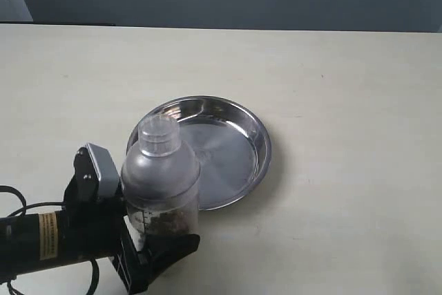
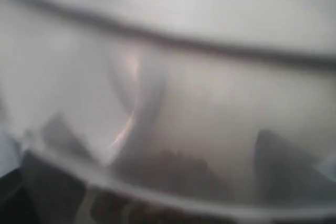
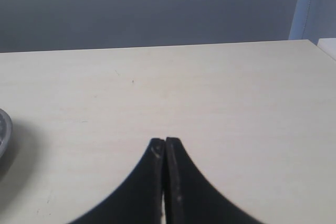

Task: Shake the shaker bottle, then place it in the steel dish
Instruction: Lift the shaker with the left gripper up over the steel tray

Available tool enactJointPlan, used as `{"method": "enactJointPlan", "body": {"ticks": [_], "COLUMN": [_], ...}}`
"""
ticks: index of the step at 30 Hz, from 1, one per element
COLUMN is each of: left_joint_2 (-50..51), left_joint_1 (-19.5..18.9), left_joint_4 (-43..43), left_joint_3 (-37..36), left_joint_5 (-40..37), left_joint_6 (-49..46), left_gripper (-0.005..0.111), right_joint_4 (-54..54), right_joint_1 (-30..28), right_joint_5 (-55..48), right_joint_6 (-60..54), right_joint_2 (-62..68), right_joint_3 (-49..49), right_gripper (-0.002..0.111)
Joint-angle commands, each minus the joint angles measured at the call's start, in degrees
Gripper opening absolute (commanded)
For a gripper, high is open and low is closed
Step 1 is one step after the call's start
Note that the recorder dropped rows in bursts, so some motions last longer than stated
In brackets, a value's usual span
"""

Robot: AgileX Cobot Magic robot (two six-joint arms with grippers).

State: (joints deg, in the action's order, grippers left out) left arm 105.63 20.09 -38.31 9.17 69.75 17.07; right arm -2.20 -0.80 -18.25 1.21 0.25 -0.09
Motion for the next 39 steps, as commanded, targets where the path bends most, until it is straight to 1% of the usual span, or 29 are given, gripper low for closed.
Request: {"method": "enactJointPlan", "body": {"ticks": [1,3,5,6,7,8,9,10,11,13,15,17,20,21,23,24,27,28,30,32,33,35,38,39], "left_joint_2": [0.07,0.07,0.07,0.07,0.07,0.07,0.07,-0.03,-0.30,-1.60,-3.87,-7.58,-16.93,-21.04,-26.24,-29.04,-35.93,-37.57,-40.46,-40.56,-39.20,-34.10,-25.96,-25.35], "left_joint_1": [0.25,0.25,0.25,0.25,0.25,0.25,0.25,0.25,0.25,0.25,0.25,0.25,0.25,0.25,0.25,0.25,0.25,0.25,0.25,0.25,0.52,1.30,2.48,2.73], "left_joint_4": [-0.70,-1.19,-0.71,-0.58,-0.58,-0.58,-0.75,-1.20,-1.89,-1.90,-0.15,2.99,3.62,5.36,6.36,5.99,1.80,0.80,0.99,4.14,4.81,4.30,4.79,4.20], "left_joint_3": [0.27,0.27,0.27,0.27,0.27,0.27,0.27,0.27,0.27,0.27,0.27,0.27,0.27,0.50,2.26,3.84,9.91,11.75,15.92,18.39,18.44,16.92,15.14,15.36], "left_joint_5": [0.21,0.21,0.21,0.21,0.21,0.21,0.21,0.21,0.21,0.21,0.21,0.21,0.21,0.21,0.21,-1.39,-14.10,-17.00,-23.78,-32.67,-36.68,-40.32,-36.10,-35.02], "left_joint_6": [0.95,0.76,0.63,0.58,0.58,0.58,0.58,0.58,0.48,-0.44,-1.84,2.29,6.54,7.02,8.77,10.02,13.84,14.67,15.98,16.29,16.67,16.92,18.54,19.35], "left_gripper": [0.060,0.050,0.042,0.040,0.034,0.030,0.018,0.013,0.000,0.001,0.001,0.001,0.001,0.000,0.000,0.000,0.000,0.000,0.000,0.000,0.000,0.000,0.000,0.000], "right_joint_4": [0.16,0.16,0.16,0.16,0.16,0.16,0.16,0.16,0.16,0.16,0.16,0.16,0.16,0.16,0.16,0.16,0.16,0.16,0.16,0.16,0.16,0.16,0.16,0.16], "right_joint_1": [0.21,0.21,0.21,0.21,0.21,0.21,0.21,0.21,0.21,0.21,0.21,0.21,0.21,0.21,0.21,0.21,0.21,0.21,0.21,0.21,0.21,0.21,0.21,0.21], "right_joint_5": [0.67,0.67,0.67,0.67,0.67,0.67,0.67,0.67,0.67,0.67,0.67,0.67,0.67,0.67,0.67,0.67,0.67,0.67,0.67,0.67,0.67,0.67,0.67,0.67], "right_joint_6": [-0.07,-0.07,-0.07,-0.07,-0.07,-0.07,-0.07,-0.07,-0.07,-0.07,-0.07,-0.07,-0.07,-0.07,-0.07,-0.07,-0.07,-0.07,-0.07,-0.07,-0.07,-0.07,-0.07,-0.07], "right_joint_2": [-0.25,-0.25,-0.25,-0.25,-0.25,-0.25,-0.25,-0.25,-0.25,-0.25,-0.25,-0.25,-0.25,-0.25,-0.25,-0.25,-0.25,-0.25,-0.25,-0.25,-0.25,-0.25,-0.25,-0.25], "right_joint_3": [0.09,0.09,0.09,0.09,0.09,0.09,0.09,0.09,0.09,0.09,0.09,0.09,0.09,0.09,0.09,0.09,0.09,0.09,0.09,0.09,0.09,0.09,0.09,0.09], "right_gripper": [-0.001,-0.001,-0.001,-0.001,-0.001,-0.001,-0.001,-0.001,-0.001,-0.001,-0.001,-0.001,-0.001,-0.001,-0.001,-0.001,-0.001,-0.001,-0.001,-0.001,-0.001,-0.001,-0.001,-0.001]}}
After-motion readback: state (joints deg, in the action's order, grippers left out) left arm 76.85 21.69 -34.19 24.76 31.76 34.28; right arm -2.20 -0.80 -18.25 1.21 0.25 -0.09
